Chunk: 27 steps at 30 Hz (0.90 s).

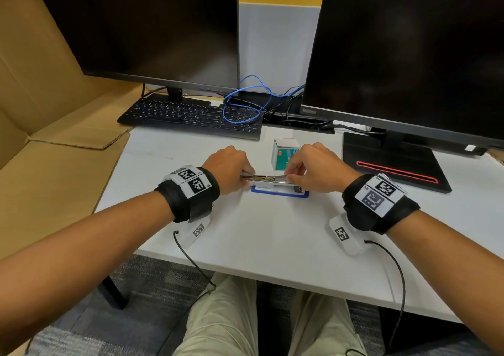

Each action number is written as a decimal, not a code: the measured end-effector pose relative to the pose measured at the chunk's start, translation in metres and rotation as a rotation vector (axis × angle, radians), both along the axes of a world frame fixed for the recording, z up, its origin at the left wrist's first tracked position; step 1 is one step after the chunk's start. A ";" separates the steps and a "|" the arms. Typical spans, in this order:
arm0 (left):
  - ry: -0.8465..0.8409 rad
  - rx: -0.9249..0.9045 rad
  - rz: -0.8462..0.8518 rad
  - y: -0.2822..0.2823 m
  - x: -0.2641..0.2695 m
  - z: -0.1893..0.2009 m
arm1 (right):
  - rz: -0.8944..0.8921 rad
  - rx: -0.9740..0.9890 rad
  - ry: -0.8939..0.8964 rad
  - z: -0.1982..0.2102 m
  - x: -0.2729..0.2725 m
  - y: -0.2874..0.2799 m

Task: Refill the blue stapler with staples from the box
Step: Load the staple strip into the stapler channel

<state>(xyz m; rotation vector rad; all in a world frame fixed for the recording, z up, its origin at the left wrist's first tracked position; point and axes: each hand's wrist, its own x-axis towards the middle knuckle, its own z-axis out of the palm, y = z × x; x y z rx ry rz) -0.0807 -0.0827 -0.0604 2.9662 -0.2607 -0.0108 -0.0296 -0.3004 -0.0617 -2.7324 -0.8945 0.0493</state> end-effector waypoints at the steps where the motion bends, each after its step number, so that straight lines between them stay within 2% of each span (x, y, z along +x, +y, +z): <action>1: -0.002 -0.006 0.000 0.000 0.000 0.000 | -0.001 -0.006 0.005 0.001 0.000 0.001; 27: 0.032 0.032 -0.026 -0.003 0.001 0.005 | -0.064 -0.081 0.021 0.014 -0.005 0.007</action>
